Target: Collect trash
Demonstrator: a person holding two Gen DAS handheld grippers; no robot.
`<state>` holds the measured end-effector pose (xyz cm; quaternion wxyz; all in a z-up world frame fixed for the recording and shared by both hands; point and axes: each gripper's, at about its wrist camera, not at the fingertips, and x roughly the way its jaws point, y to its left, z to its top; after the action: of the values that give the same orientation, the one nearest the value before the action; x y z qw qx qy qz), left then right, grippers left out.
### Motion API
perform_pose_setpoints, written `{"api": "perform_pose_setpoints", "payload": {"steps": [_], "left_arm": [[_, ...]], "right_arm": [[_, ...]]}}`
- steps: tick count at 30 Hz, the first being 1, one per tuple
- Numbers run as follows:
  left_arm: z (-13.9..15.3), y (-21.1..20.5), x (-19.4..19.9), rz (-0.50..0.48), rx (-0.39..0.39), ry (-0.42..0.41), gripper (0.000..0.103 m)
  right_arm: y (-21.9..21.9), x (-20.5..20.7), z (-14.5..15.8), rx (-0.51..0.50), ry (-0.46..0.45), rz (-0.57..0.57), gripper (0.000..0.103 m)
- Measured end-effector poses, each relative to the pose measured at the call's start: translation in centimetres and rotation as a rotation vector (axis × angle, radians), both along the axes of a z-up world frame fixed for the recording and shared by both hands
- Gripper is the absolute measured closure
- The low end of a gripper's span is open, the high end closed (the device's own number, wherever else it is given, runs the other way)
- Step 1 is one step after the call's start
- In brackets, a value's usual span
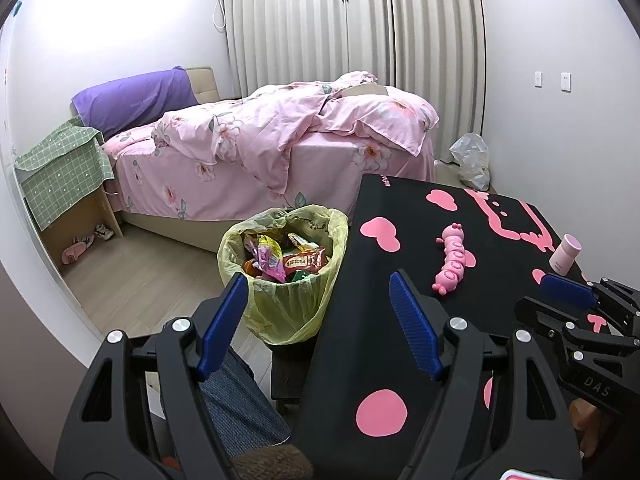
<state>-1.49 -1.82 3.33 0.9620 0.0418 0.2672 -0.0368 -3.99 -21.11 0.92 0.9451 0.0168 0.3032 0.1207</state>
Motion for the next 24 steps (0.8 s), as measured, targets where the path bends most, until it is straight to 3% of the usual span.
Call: {"api": "perform_pose_setpoints", "payload": {"steps": [24], "left_arm": [[-0.2, -0.03, -0.09, -0.009, 0.001, 0.005, 0.034]], "right_arm": [[-0.11, -0.17, 0.28, 0.002, -0.003, -0.003, 0.058]]}}
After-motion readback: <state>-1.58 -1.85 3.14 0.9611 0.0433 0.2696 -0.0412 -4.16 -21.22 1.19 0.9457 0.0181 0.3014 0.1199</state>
